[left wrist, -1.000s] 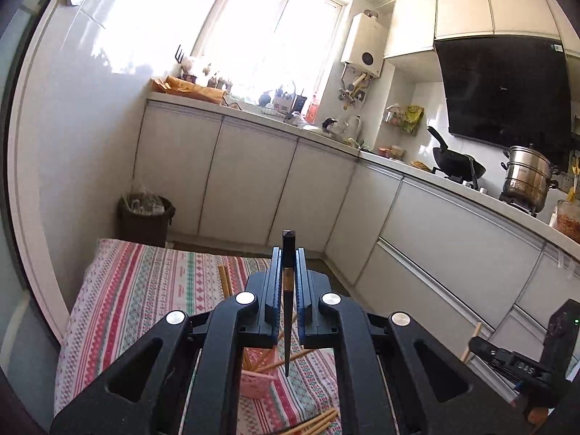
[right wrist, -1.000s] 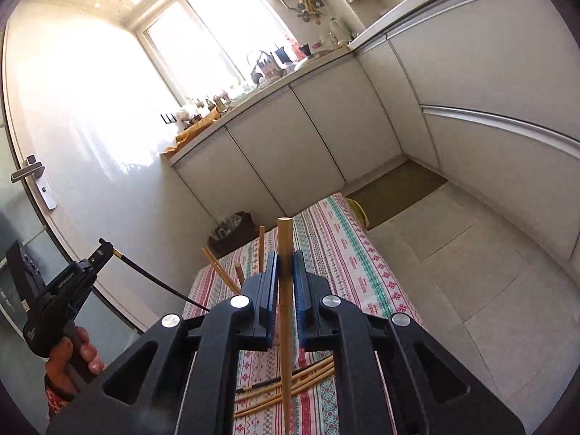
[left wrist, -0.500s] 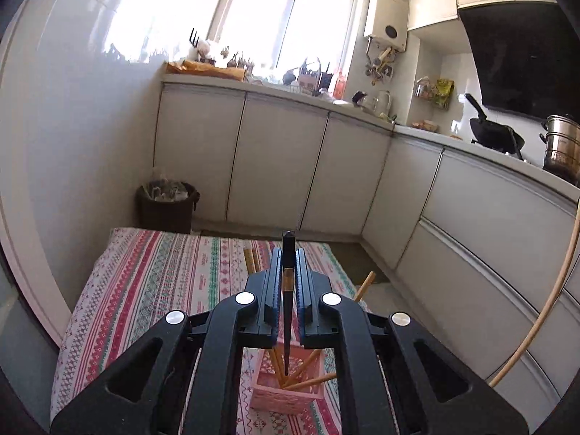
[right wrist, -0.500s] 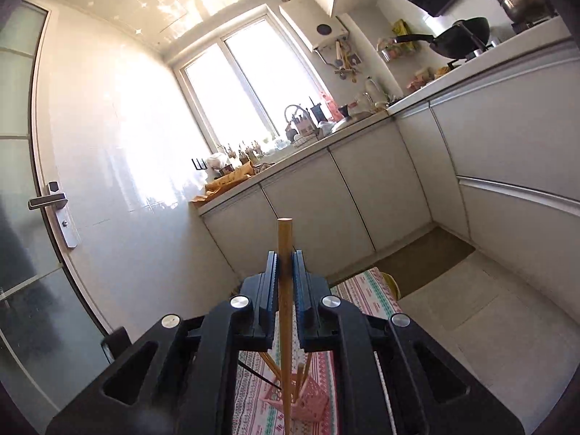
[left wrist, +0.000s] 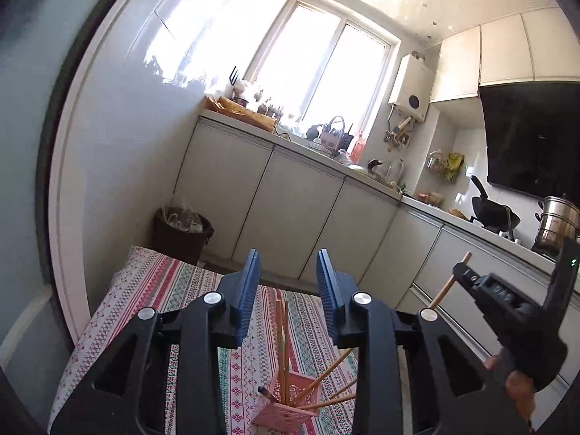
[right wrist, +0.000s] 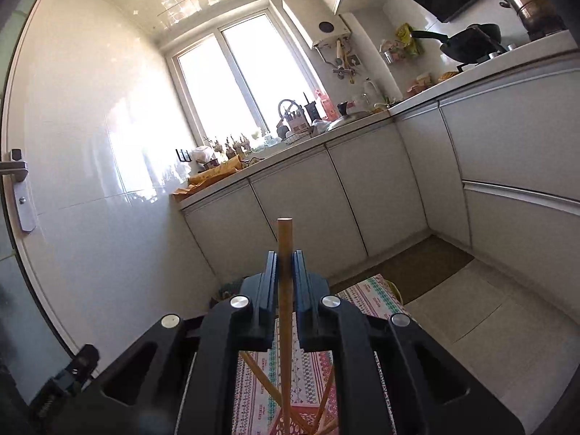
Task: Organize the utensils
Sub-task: 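Open both tools to drop the chopsticks into the pink cup, then withdraw both open tools from the pink cup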
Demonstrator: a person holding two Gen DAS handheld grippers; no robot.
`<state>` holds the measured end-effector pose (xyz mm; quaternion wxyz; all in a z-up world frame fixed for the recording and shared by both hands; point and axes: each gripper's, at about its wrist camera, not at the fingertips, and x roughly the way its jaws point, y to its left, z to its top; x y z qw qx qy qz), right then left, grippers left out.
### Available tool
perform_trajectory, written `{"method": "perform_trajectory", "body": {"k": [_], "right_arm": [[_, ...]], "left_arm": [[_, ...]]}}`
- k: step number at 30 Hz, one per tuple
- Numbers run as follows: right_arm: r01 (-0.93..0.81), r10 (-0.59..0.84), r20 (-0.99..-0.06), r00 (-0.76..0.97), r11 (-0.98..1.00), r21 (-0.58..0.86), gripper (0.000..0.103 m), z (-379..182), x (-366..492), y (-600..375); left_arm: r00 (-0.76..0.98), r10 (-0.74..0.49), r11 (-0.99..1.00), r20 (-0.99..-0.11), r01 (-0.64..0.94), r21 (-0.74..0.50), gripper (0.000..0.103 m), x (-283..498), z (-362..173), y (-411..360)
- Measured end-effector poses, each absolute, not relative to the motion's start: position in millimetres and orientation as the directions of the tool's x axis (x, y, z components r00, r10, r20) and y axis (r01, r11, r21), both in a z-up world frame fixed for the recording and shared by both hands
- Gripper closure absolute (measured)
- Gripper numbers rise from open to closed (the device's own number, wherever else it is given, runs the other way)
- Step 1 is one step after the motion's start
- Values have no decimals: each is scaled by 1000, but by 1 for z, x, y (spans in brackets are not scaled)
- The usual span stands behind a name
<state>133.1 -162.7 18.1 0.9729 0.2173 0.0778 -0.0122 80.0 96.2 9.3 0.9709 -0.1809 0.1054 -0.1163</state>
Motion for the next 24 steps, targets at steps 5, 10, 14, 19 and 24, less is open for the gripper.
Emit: {"method": "perform_trajectory", "body": {"k": [5, 10, 14, 19, 24], "right_arm": [[99, -43, -159, 986, 927, 363, 94, -4, 154, -135], [95, -26, -223, 974, 947, 306, 88, -28, 165, -119], [89, -23, -197, 980, 937, 337, 68, -8, 135, -140], [87, -52, -109, 993, 933, 349, 8, 6, 61, -180], [115, -32, -237, 971, 930, 350, 7, -14, 13, -215]], "left_arm": [[950, -254, 894, -180, 160, -418, 73, 86, 6, 113], [942, -264, 880, -207, 147, -453, 73, 91, 1, 120], [937, -275, 880, -215, 156, -448, 70, 88, 4, 120], [917, -320, 885, -240, 199, -421, 51, 82, 5, 109], [890, -368, 896, -269, 263, -357, 27, 73, 2, 87]]}}
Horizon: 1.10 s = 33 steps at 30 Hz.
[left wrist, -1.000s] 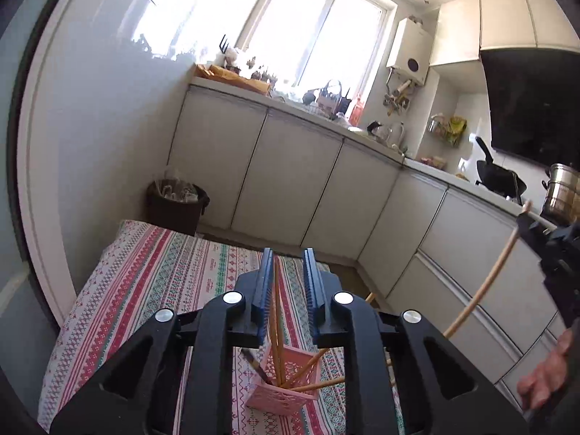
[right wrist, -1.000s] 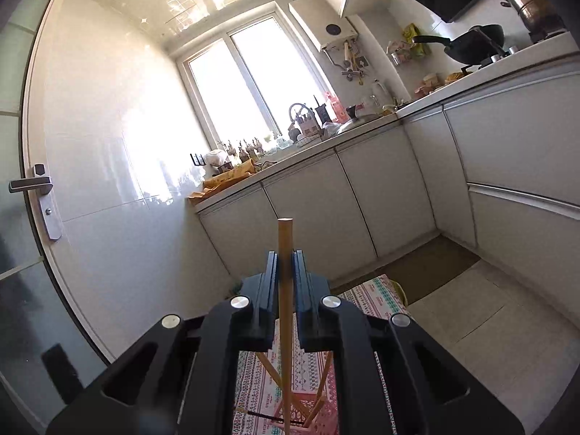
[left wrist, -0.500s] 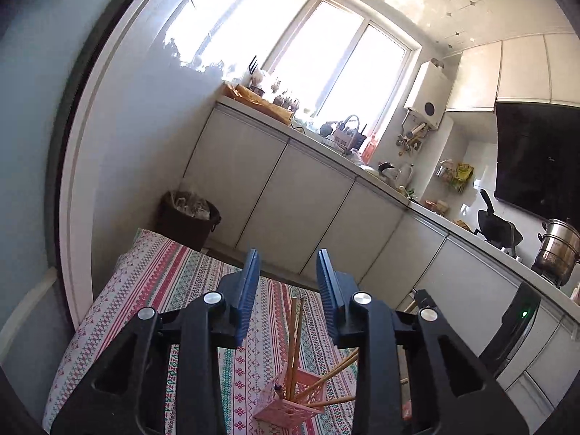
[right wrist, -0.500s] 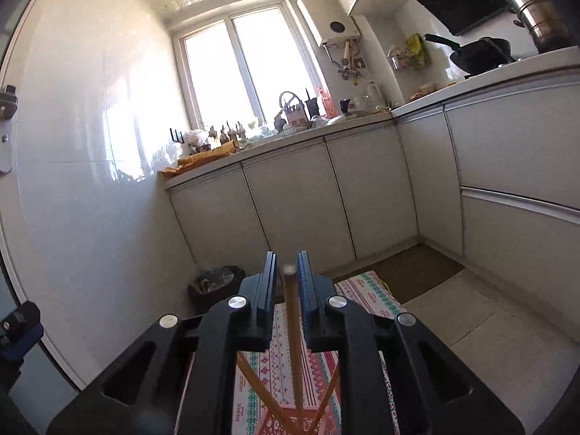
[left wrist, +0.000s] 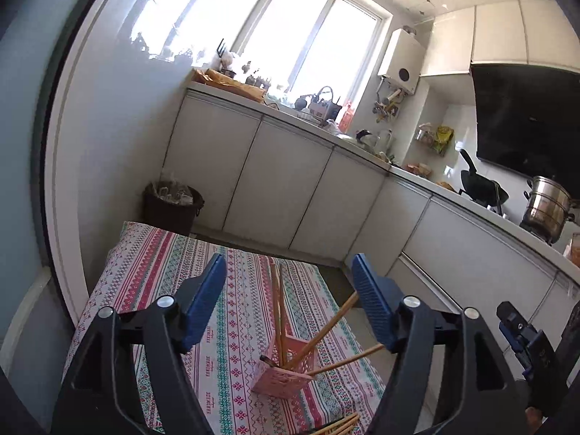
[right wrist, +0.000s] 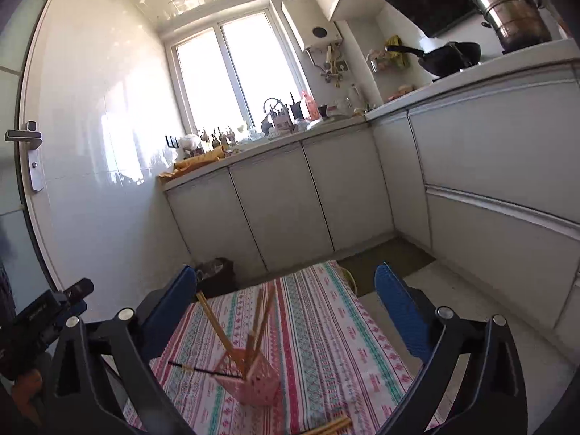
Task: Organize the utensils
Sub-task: 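Withdraw both open tools from the pink cup, then lower the left tool onto the remaining wooden chopsticks and close on one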
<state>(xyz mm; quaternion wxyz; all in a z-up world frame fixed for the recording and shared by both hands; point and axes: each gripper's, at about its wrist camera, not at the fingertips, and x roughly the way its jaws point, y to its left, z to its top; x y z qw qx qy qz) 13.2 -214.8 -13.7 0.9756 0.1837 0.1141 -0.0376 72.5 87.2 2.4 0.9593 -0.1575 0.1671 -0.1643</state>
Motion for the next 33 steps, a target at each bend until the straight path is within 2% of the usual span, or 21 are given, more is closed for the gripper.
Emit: {"method": "perform_trajectory", "body": {"k": [4, 7, 13, 16, 26, 33], "right_arm": [[158, 3, -354, 935, 892, 423, 7, -41, -2, -239], [178, 27, -402, 915, 869, 462, 7, -57, -6, -254], [243, 21, -462, 887, 829, 504, 7, -74, -4, -278], [258, 24, -465, 885, 805, 534, 7, -78, -5, -287], [284, -7, -477, 879, 812, 510, 7, -80, -8, -290], [315, -32, -487, 873, 799, 512, 7, -81, -10, -300]], "left_arm": [[859, -436, 882, -269, 349, -317, 13, 63, 1, 70], [828, -485, 866, -282, 410, -285, 7, 59, -2, 53], [747, -555, 829, -366, 533, -170, 7, 50, -20, 10], [731, -543, 824, -413, 559, -95, 7, 43, -32, -9], [640, -542, 753, -544, 658, 24, 7, 24, -56, -55], [576, -500, 694, -647, 713, 99, 7, 21, -87, -83]]}}
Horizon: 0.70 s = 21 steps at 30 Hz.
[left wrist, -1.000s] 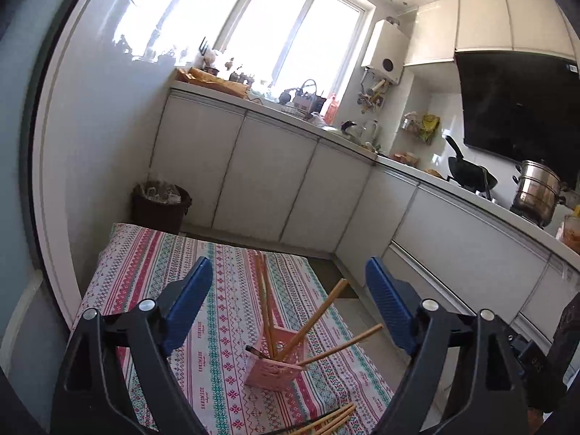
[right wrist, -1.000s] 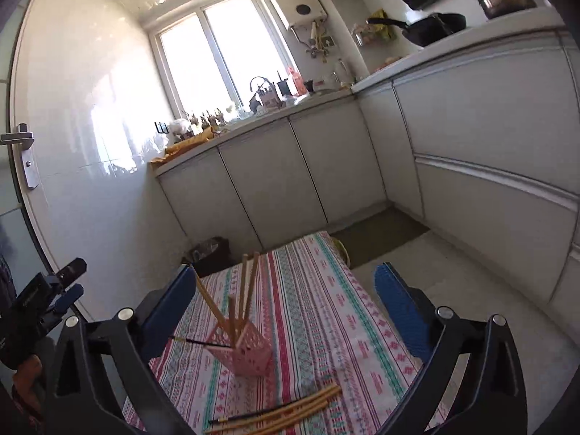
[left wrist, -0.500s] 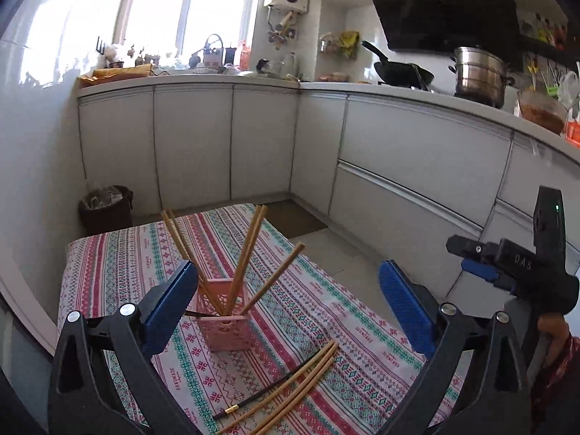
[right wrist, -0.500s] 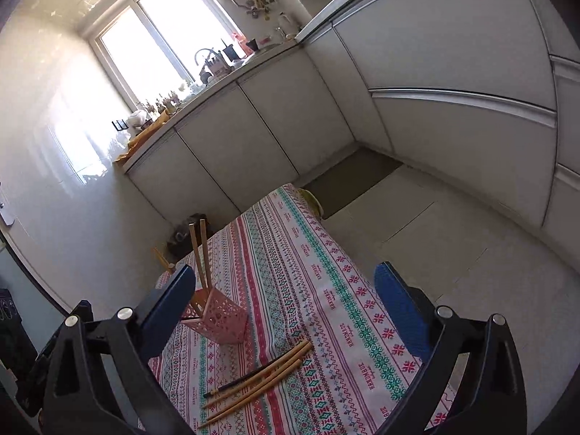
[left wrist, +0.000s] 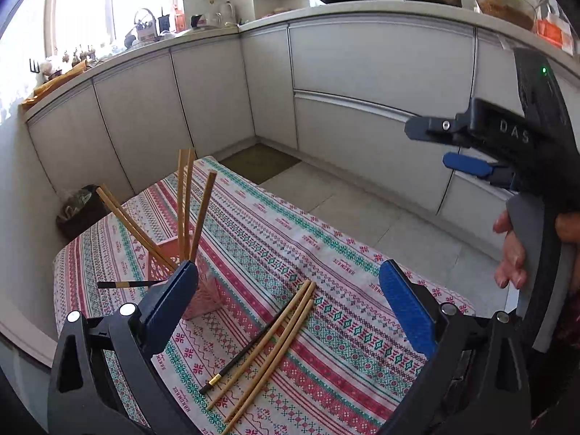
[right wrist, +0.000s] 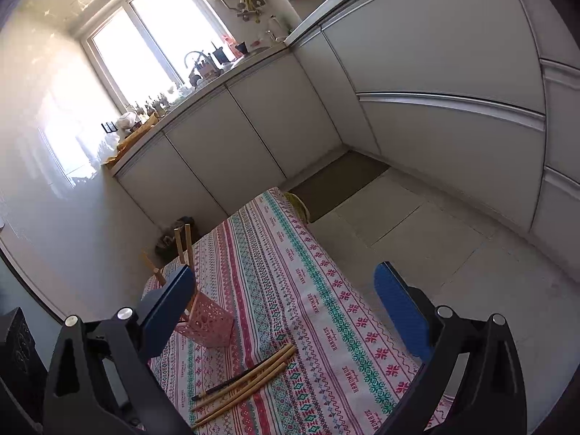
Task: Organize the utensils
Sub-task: 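Lower the left tool onto the remaining wooden chopsticks and close on one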
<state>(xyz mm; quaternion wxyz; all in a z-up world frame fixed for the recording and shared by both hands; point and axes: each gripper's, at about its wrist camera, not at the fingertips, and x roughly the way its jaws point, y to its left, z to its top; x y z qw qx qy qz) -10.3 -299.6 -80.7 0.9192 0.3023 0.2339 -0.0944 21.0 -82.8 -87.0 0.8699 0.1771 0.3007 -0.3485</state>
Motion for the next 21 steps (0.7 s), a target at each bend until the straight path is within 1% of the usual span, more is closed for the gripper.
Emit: {"method": "perform_trajectory", "body": {"k": [8, 12, 14, 15, 16, 18, 20, 21], "right_arm": [[358, -32, -530, 847, 772, 525, 7, -89, -11, -315], [378, -42, -543, 839, 763, 525, 7, -91, -13, -322], [392, -49, -551, 833, 756, 525, 7, -92, -13, -324], [401, -53, -557, 829, 750, 525, 7, -94, -13, -326], [409, -55, -563, 825, 746, 526, 7, -95, -12, -327], [419, -49, -582, 811, 743, 521, 7, -99, -8, -327], [422, -38, -600, 799, 746, 515, 7, -102, -3, -326], [420, -28, -607, 794, 747, 515, 7, -103, -1, -325]], "left_arm": [[533, -426, 689, -731, 715, 120, 7, 30, -118, -101], [483, -385, 669, -786, 733, 123, 8, 36, -137, -112], [434, -362, 635, -825, 763, 123, 13, 39, -150, -118], [402, -349, 612, -846, 782, 119, 20, 41, -158, -120], [371, -335, 591, -866, 799, 114, 29, 43, -166, -122], [321, -306, 570, -896, 816, 97, 41, 50, -181, -122], [281, -280, 570, -918, 818, 77, 44, 58, -193, -121], [256, -265, 561, -930, 825, 67, 48, 61, -199, -120]]}}
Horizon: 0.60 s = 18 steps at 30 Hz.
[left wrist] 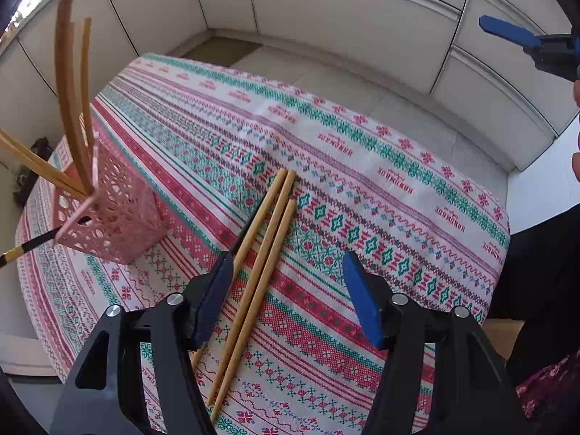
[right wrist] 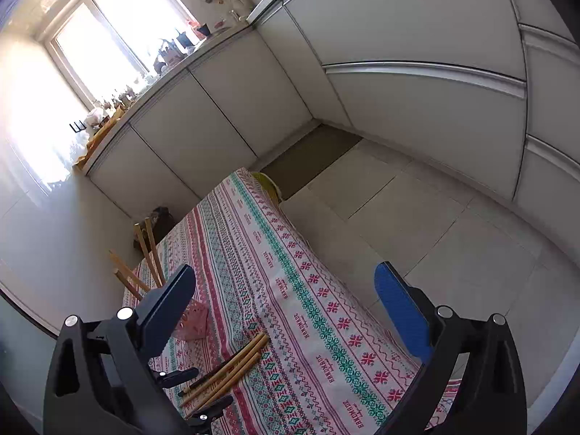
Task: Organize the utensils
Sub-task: 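Lower the left tool onto the remaining wooden chopsticks and close on one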
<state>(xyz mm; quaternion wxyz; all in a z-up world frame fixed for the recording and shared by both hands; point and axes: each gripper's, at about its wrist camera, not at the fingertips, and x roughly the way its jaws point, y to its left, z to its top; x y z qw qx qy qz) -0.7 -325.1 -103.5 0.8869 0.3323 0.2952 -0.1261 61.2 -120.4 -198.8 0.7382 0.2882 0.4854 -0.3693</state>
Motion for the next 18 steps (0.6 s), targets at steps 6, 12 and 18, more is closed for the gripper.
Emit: {"method": "perform_trajectory", "body": {"k": [6, 12, 18], "right_arm": [[398, 35, -627, 778, 745, 535, 7, -107, 7, -320], [413, 42, -628, 777, 718, 560, 7, -108, 5, -327], [432, 55, -633, 772, 685, 586, 7, -112, 1, -338]], "left_arm": [[147, -211, 469, -966, 883, 32, 60, 64, -218, -132], [115, -175, 453, -978, 891, 24, 62, 75, -230, -152], [116, -147, 439, -982, 897, 40, 62, 86, -245, -170]]}}
